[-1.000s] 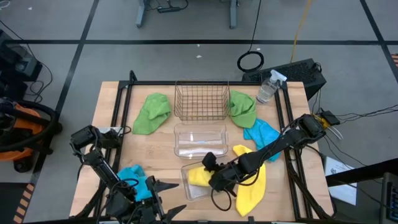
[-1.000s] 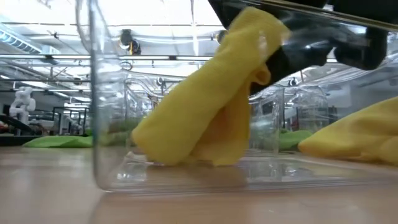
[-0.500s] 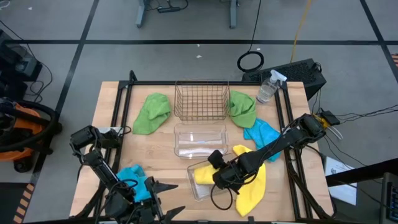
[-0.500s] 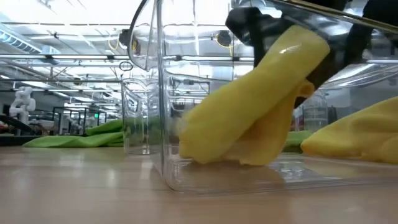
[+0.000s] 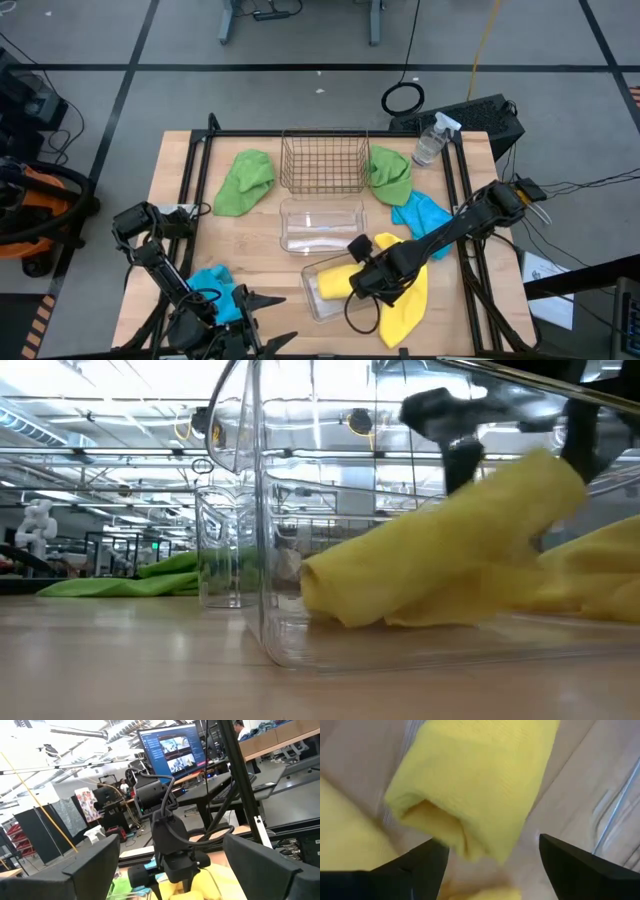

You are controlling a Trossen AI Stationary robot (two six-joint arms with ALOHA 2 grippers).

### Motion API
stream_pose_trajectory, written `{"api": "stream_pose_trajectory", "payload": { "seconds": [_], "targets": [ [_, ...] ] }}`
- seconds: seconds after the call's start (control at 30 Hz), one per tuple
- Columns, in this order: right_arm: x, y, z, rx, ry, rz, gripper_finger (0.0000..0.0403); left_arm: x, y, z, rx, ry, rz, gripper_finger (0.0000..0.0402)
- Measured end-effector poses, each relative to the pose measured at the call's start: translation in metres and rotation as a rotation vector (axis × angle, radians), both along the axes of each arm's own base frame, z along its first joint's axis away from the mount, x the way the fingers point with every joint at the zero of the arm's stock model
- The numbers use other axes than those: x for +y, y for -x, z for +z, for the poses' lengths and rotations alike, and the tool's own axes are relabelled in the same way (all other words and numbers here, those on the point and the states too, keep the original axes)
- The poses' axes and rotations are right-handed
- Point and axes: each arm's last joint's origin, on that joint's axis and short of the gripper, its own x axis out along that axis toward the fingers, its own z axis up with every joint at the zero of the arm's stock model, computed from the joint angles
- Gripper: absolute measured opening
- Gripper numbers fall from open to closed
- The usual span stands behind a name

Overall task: Sort microfiber towel by color & place in baskets
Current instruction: Put the left yellow towel into the bottom transparent bin, then adjust the bottom transparent bin

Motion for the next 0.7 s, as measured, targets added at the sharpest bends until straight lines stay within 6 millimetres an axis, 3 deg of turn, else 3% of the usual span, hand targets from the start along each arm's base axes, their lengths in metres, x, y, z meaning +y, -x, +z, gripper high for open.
{"api": "stream_pose_trajectory", "payload": {
  "seconds": [0.2,0.4,0.57,0.7],
  "targets": [
    [-0.007,0.014,0.005,0.103,0.024,-0.084,0.0283,0.000,0.000,0.000,0.002,-0.001,-0.001,0.0358],
    [-0.010,0.021,0.017,0.080,-0.006,-0.176,0.0264,0.000,0.000,-0.001,0.009,-0.011,-0.001,0.0358],
    [-0.008,0.034,0.040,-0.007,-0.059,-0.263,0.0238,-0.002,-0.001,-0.005,0.024,-0.012,-0.007,0.0358],
    [-0.005,0.058,0.062,-0.121,-0.004,-0.375,0.0214,-0.002,-0.001,-0.006,0.029,-0.015,-0.008,0.0358]
  ]
}}
